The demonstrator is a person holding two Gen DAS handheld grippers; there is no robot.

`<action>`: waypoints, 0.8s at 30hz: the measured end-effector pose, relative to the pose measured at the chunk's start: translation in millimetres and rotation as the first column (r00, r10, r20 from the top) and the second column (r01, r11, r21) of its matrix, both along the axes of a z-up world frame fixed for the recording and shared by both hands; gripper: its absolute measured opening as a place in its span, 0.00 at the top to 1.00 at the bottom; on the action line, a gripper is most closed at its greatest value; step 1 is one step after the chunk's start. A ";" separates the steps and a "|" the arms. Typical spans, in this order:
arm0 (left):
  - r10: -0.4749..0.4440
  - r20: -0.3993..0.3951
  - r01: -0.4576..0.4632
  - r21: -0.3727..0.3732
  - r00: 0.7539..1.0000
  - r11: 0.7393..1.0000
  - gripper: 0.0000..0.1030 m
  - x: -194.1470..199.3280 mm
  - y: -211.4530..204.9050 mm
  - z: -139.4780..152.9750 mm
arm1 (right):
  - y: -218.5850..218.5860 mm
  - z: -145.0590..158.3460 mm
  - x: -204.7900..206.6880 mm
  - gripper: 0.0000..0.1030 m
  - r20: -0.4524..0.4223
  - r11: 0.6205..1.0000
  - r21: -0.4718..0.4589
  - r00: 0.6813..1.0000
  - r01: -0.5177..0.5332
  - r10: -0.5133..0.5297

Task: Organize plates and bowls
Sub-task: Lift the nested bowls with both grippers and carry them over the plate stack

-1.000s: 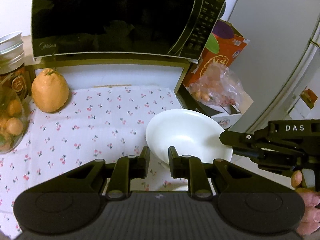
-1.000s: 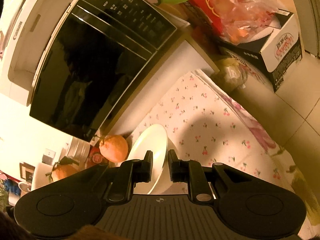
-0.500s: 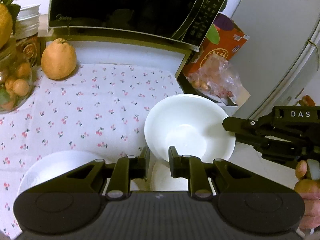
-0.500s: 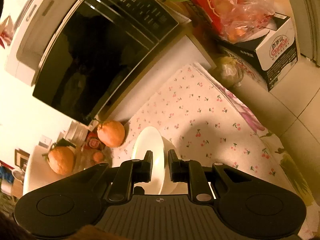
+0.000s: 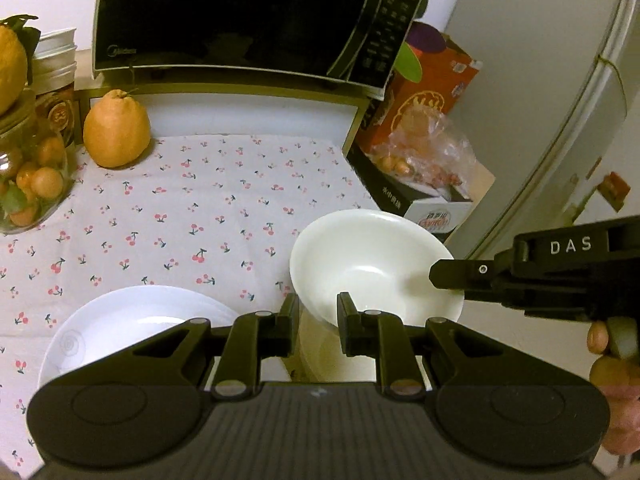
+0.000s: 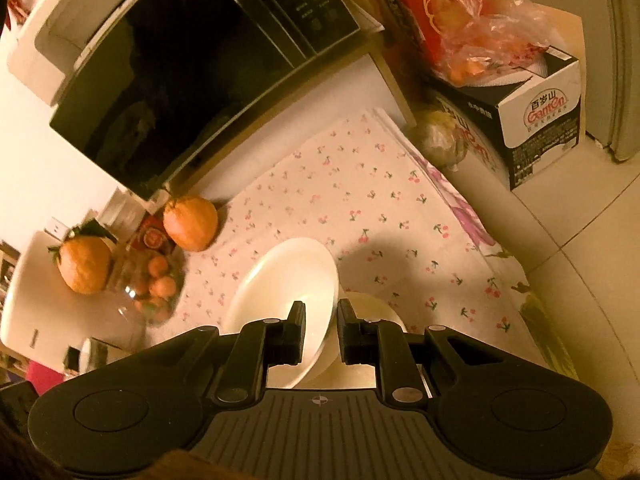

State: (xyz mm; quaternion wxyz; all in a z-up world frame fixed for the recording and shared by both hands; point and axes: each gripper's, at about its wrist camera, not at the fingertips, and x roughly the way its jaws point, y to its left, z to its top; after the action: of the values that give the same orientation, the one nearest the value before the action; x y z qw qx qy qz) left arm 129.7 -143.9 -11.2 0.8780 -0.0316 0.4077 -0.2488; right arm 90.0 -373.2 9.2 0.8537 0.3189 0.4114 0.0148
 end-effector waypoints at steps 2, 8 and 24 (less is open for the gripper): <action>-0.008 0.009 0.007 0.019 1.000 1.000 0.83 -2.4 -2.3 -2.0 | 0.5 -0.9 -0.8 0.83 -0.006 1.000 -0.008 1.000 -0.004 0.003; -0.022 0.006 0.022 0.044 1.000 0.999 0.83 -4.8 -3.1 -6.4 | 0.4 -6.2 -0.1 0.83 -0.039 1.000 -0.019 0.999 -0.017 0.016; -0.057 -0.007 0.058 0.108 0.998 0.993 0.83 -9.7 -12.2 -18.0 | 4.0 -21.5 2.6 0.82 -0.123 0.997 -0.063 0.992 -0.036 0.028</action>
State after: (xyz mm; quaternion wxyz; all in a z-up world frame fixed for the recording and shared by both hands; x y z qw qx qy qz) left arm 120.0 -156.1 -29.2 0.8701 0.0271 0.4231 -0.2514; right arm 92.6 -369.3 -12.3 0.8366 0.2844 0.4681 -0.0044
